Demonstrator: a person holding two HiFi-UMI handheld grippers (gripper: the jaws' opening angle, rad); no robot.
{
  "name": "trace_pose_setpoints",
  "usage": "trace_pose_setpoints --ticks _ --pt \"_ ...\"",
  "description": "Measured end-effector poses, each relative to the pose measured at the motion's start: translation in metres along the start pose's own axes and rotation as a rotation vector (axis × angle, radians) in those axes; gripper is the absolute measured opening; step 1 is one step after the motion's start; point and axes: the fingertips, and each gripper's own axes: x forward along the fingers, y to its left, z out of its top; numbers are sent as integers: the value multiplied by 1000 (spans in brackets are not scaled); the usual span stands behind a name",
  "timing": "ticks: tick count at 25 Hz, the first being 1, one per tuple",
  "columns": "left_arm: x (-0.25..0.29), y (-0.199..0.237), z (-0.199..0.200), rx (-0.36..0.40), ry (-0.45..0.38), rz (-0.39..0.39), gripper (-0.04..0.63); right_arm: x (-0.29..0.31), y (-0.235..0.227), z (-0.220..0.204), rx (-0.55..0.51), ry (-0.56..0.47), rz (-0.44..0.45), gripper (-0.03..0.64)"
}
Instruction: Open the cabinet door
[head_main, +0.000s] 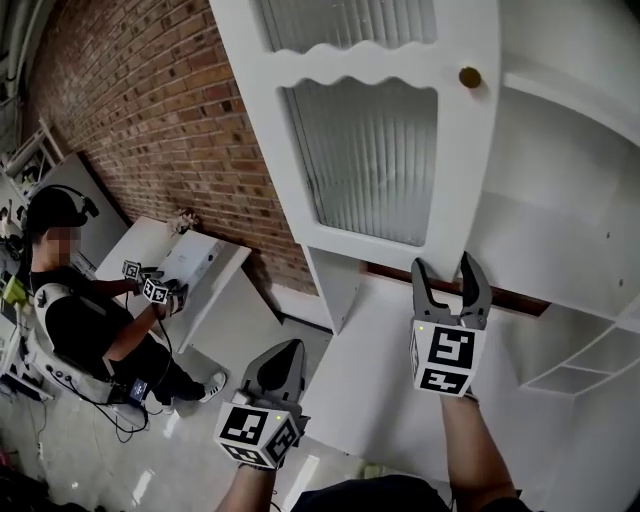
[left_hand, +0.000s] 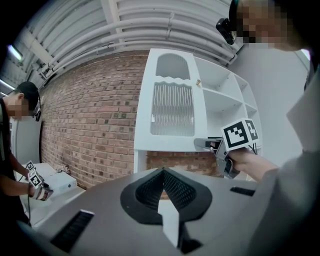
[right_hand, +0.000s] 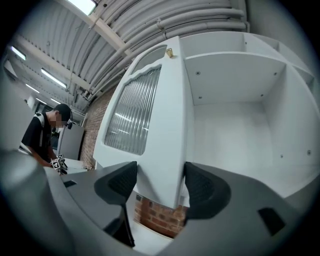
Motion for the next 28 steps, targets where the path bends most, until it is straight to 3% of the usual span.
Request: trace_pose_setpoints --ticks 5,11,28 --pt "-6 11 -7 -13 15 6 6 2 -1 -2 33 11 -21 276" --pt "-16 20 -6 -19 9 -20 6 -4 -3 -1 69 49 -22 213" --pt "-48 17 -1 -27 -30 -87 6 -61 18 7 -1 54 -39 146"
